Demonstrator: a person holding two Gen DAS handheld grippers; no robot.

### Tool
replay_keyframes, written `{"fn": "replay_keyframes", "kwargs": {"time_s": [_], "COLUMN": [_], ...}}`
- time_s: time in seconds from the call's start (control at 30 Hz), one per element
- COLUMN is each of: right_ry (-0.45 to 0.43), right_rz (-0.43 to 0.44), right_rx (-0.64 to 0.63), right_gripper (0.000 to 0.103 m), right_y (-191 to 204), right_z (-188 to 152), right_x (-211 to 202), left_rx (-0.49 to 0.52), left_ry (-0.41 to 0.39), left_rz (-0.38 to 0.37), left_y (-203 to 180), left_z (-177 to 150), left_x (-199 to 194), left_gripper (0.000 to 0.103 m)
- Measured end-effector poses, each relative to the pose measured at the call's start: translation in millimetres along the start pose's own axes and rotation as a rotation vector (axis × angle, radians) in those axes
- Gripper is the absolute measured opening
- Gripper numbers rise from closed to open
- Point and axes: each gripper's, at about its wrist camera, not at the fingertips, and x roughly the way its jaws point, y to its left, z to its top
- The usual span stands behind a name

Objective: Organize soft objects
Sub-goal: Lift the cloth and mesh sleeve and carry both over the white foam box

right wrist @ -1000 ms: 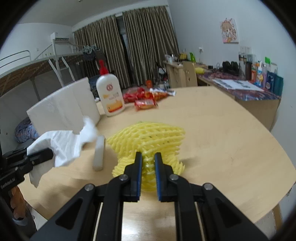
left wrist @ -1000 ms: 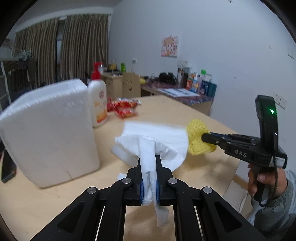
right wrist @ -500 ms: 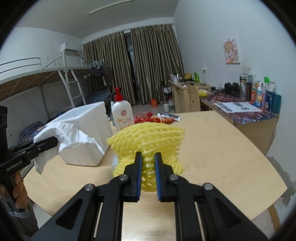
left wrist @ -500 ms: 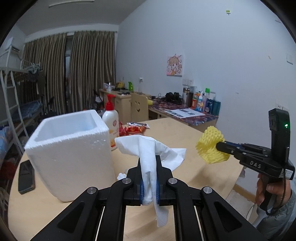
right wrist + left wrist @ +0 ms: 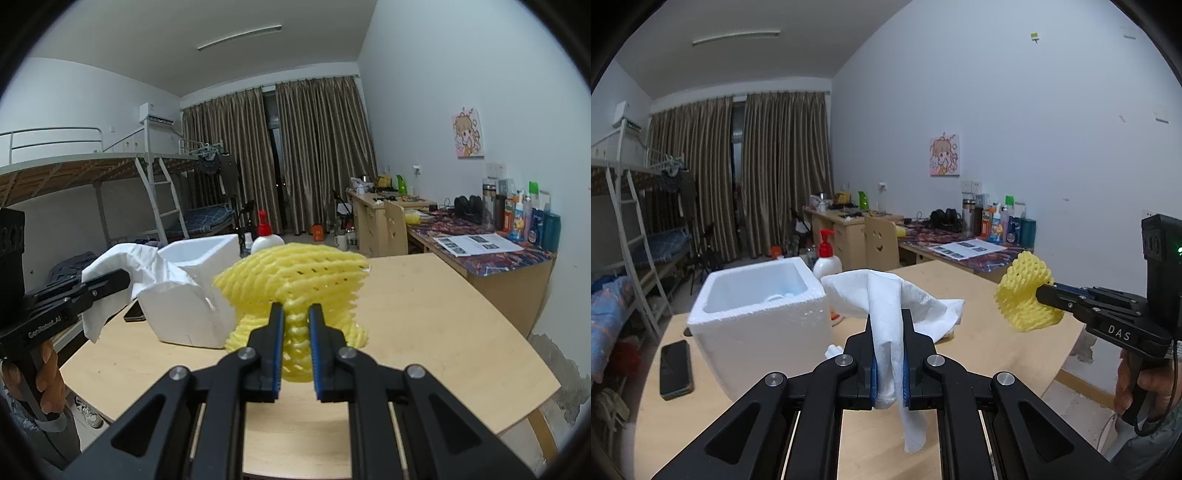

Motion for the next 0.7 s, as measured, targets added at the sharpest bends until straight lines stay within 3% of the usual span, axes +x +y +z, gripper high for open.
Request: {"fn": "replay_keyframes", "kwargs": {"time_s": [0.7], "right_ry": [-0.084], "right_rz": [0.080], "right_rx": [-0.059], "right_gripper": [0.016], "right_y": [31.8], "right_z": [3.8], "right_x": [-32.2], "left_rx": [0.024], "left_ry": [-0.081], "left_rz": [0.105], "left_y": [-6.3], "left_z": [-0.1], "left_x": [-75.5], "left_gripper": [0.010]}}
